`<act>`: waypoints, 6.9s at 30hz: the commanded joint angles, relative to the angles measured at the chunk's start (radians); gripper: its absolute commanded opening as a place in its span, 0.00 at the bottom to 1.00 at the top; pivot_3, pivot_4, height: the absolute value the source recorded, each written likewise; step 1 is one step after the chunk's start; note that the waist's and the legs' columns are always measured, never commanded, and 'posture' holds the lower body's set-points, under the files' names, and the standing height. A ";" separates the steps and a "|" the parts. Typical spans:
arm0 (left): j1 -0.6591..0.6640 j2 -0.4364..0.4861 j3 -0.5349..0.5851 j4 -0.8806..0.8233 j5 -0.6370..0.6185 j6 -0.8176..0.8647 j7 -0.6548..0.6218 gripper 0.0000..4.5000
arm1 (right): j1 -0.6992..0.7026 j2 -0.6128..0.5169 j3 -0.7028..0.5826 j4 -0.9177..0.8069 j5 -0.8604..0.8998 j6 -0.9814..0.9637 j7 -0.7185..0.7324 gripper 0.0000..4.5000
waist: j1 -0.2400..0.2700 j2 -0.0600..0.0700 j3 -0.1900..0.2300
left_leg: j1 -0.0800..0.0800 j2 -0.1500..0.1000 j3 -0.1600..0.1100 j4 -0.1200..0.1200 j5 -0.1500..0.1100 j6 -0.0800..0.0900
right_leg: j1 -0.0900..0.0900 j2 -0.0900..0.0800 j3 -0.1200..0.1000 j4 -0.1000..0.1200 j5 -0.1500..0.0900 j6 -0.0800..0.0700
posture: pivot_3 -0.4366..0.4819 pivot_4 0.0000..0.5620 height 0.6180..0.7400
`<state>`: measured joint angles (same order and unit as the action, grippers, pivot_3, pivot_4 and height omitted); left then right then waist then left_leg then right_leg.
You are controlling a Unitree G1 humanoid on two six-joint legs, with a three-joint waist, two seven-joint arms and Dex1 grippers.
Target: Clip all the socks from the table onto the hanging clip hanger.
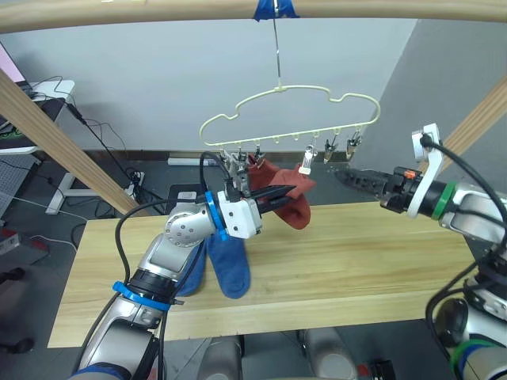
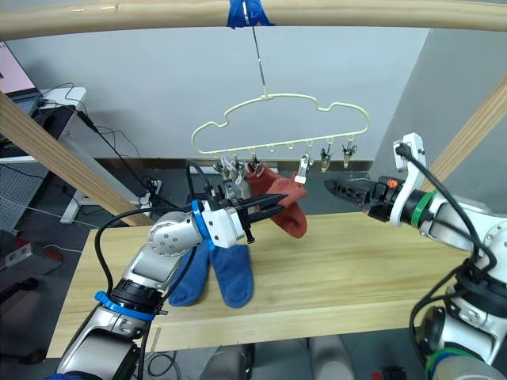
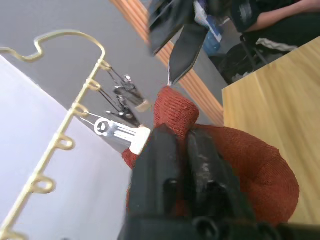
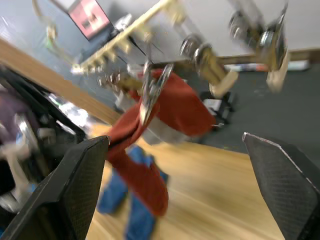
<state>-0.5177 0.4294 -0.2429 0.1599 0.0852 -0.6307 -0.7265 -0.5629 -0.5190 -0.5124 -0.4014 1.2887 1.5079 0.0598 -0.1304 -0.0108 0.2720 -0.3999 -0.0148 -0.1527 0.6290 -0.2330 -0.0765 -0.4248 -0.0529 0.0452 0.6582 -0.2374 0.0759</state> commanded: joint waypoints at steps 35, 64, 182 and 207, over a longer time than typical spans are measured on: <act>0.438 0.216 0.366 -0.741 -0.800 0.954 -0.068 1.00 | 0.296 0.263 0.590 -0.135 -1.125 -1.064 0.034 0.46 | 0.044 -0.006 -0.005 | 0.003 0.015 0.017 0.001 0.002 0.000 | 0.000 0.008 0.003 0.001 0.003 -0.008 | 0.40 0.35 1.00; 0.403 0.205 0.361 -0.730 -0.761 0.958 -0.060 1.00 | 0.134 0.397 0.561 0.167 -1.239 -1.179 -0.004 0.46 | 0.046 -0.006 -0.006 | 0.004 0.015 0.017 0.001 0.002 0.000 | 0.000 0.009 0.003 0.003 0.005 -0.011 | 0.43 0.35 1.00; 0.321 0.099 -0.004 0.134 -0.034 0.635 0.030 1.00 | -0.034 0.101 0.324 0.121 -0.574 -0.561 0.393 0.01 | 0.039 -0.005 -0.008 | 0.005 0.019 0.018 0.001 0.002 0.001 | 0.000 0.012 0.003 0.003 0.006 -0.013 | 0.30 0.38 1.00; 0.463 0.198 -0.014 -0.071 -0.108 0.525 -0.256 0.01 | -0.065 0.075 0.324 0.163 -0.579 -0.562 0.391 0.01 | 0.014 -0.004 -0.009 | 0.006 0.022 0.019 0.001 0.002 0.001 | 0.000 0.015 0.003 0.004 0.006 -0.013 | 0.31 0.38 1.00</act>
<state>-0.0675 0.6077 -0.2754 0.1488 0.0007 -0.0996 -0.9546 -0.6117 -0.4347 -0.1761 -0.2288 0.7047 0.9661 0.4387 -0.1164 -0.0151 0.2632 -0.3942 0.0080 -0.1334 0.6297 -0.2312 -0.0756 -0.4251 -0.0378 0.0477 0.6623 -0.2320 0.0630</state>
